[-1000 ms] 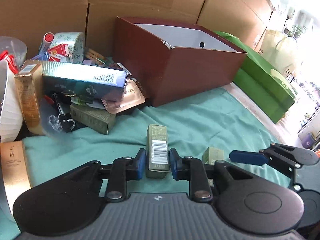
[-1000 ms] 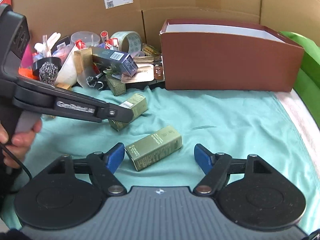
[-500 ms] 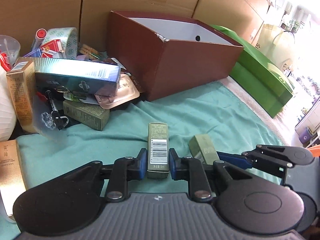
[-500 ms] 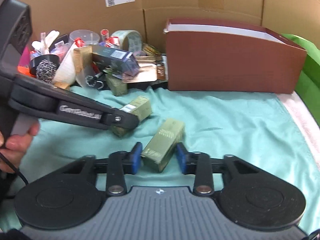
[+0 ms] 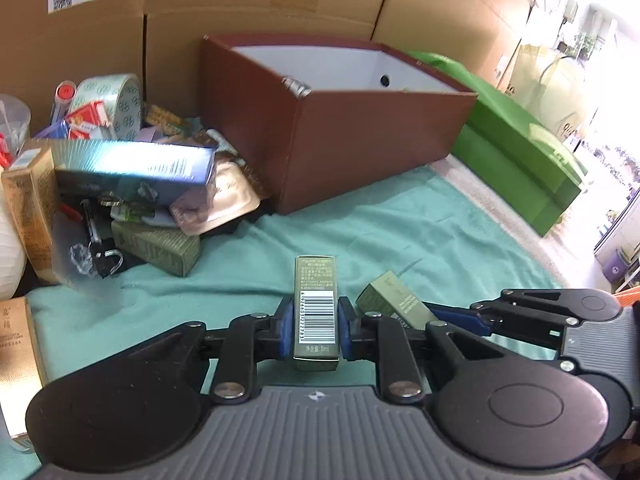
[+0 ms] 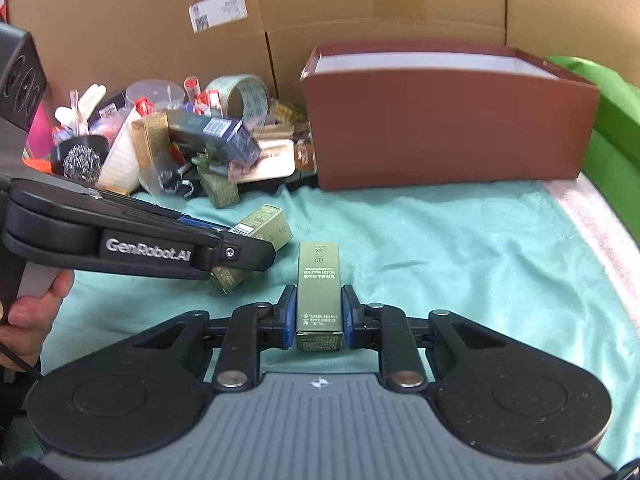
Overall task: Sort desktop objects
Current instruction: 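Carry both green boxes into the shoebox and open both tools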
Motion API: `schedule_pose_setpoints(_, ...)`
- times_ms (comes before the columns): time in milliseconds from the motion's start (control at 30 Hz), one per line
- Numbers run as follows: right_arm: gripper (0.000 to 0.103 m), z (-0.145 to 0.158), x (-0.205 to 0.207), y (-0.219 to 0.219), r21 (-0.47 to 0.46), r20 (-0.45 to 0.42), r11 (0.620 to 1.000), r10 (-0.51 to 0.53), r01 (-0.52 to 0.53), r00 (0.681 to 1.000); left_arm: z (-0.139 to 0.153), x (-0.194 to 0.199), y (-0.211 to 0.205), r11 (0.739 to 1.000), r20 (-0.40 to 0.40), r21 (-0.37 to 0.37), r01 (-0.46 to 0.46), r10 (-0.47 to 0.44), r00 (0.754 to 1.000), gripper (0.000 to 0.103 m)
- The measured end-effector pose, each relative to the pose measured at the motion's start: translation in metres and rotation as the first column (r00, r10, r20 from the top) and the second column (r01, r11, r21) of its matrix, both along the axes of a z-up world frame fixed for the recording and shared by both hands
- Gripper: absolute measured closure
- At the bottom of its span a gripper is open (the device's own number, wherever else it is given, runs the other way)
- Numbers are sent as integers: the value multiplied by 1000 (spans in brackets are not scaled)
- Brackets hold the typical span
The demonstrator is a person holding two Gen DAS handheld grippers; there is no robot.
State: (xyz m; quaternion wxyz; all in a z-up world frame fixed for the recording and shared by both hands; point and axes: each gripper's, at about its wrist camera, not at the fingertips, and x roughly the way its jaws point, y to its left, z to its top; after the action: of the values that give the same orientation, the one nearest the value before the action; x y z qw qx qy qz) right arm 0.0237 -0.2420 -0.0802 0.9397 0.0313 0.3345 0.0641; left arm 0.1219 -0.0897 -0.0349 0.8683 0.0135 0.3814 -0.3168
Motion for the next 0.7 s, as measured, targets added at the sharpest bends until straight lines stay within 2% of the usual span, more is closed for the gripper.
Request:
schedule_pose_setpoints(200,82,41,-2,-23,-18,130,1000,-16,19,991,38,-5,-11,998,77,-63,31,-26,997,81)
schedule_pose_setpoints(433,82,95,24,-61,-78,288,994,-54,80,956,85,22,-44,986,127,-155,58,-39,991,81)
schedule_pose_setpoints(533,82,109,46,-74,-121,319,986,-69,113,945,98,42,-65,982,139,-177,62,-38,990,81)
schedule_pose_setpoints(700,82,112,92,-102,-165,305,975,-91,146,948,99,89,-99,975,94,-220,32,-11,995,81)
